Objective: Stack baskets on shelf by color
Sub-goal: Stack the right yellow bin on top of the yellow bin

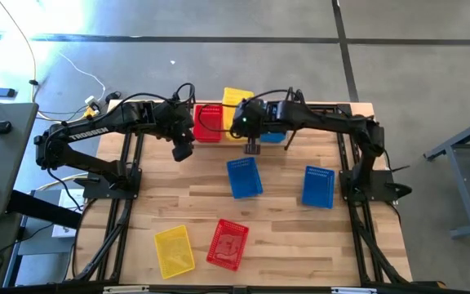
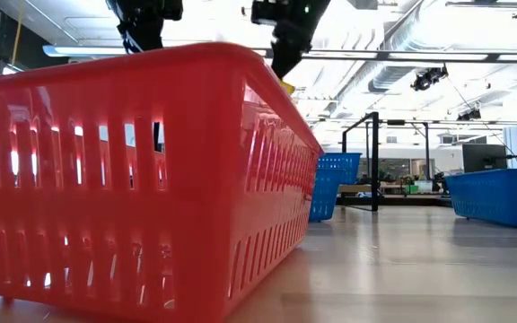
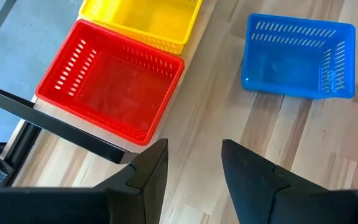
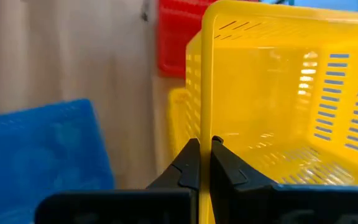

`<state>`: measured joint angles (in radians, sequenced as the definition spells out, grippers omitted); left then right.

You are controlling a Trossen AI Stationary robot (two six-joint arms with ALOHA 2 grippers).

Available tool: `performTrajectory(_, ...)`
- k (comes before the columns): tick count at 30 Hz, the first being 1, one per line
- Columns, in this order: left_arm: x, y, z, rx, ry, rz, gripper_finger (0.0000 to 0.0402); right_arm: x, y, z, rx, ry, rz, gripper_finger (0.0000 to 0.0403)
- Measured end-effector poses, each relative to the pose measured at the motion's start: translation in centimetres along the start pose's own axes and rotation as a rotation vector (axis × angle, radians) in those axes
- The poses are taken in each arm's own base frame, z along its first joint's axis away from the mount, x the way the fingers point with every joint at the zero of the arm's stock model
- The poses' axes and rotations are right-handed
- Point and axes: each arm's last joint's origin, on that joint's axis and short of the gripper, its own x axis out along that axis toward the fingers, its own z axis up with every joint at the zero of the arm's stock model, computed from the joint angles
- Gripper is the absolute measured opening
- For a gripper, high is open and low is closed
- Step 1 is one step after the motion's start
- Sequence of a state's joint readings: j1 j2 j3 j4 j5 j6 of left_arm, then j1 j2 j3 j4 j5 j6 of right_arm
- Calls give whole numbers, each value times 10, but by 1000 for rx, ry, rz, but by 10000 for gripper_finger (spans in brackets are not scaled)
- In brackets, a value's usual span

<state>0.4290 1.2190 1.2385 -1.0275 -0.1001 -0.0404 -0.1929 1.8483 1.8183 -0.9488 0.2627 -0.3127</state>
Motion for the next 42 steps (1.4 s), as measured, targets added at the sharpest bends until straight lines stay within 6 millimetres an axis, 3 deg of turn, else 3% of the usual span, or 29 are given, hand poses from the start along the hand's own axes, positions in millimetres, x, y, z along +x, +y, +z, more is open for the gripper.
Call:
performTrajectory(9, 0, 0, 0, -30, 0, 1, 142, 41, -8, -7, -48, 102, -8, 0)
performTrajectory(21, 0, 1, 0, -53, -2, 25, 142, 73, 0, -13, -68, 214, -24, 0)
performTrajectory(42, 0, 1, 0, -54, -2, 27, 142, 81, -6, -18, -77, 218, 51, 0)
